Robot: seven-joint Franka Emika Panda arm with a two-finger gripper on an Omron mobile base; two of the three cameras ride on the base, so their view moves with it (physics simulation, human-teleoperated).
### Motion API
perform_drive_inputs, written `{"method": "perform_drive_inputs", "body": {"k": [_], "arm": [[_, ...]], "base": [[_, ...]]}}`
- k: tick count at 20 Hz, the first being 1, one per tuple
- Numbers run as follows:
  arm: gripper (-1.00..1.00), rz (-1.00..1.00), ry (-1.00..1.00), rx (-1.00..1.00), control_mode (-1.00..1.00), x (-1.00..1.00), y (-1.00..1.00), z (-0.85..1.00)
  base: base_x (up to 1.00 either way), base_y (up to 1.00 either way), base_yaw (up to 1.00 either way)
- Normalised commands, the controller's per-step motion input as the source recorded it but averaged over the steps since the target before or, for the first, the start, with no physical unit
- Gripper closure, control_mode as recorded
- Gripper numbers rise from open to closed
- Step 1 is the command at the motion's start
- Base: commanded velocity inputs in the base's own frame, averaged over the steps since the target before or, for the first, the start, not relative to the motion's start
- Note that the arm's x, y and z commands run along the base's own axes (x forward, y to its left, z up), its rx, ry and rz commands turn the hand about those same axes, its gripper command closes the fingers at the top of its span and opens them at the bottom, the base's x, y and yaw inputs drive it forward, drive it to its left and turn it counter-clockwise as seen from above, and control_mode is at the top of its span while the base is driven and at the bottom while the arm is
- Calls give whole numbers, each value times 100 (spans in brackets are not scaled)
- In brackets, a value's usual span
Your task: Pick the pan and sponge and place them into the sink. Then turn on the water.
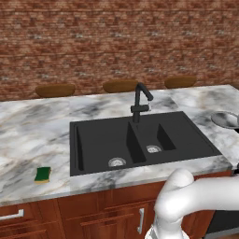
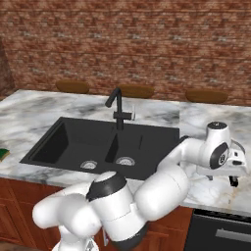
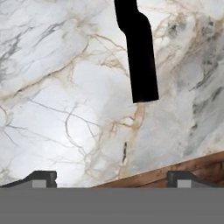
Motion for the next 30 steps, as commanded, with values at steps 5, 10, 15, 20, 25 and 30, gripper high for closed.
{"method": "perform_drive_inputs", "body": {"k": [5, 10, 15, 20, 25, 30], "arm": [[-100, 1, 0, 0, -100, 16, -19, -8], [-100, 3, 0, 0, -100, 27, -13, -1], [-100, 5, 0, 0, -100, 32, -16, -10], [-100, 8, 0, 1, -100, 24, -35, -21], [-100, 6, 0, 0, -100, 28, -22, -14], [-100, 5, 0, 0, -100, 26, -12, -10]], "base": [[0, 0, 0], [0, 0, 0], [0, 0, 0], [0, 0, 0], [0, 0, 0], [0, 0, 0]]}}
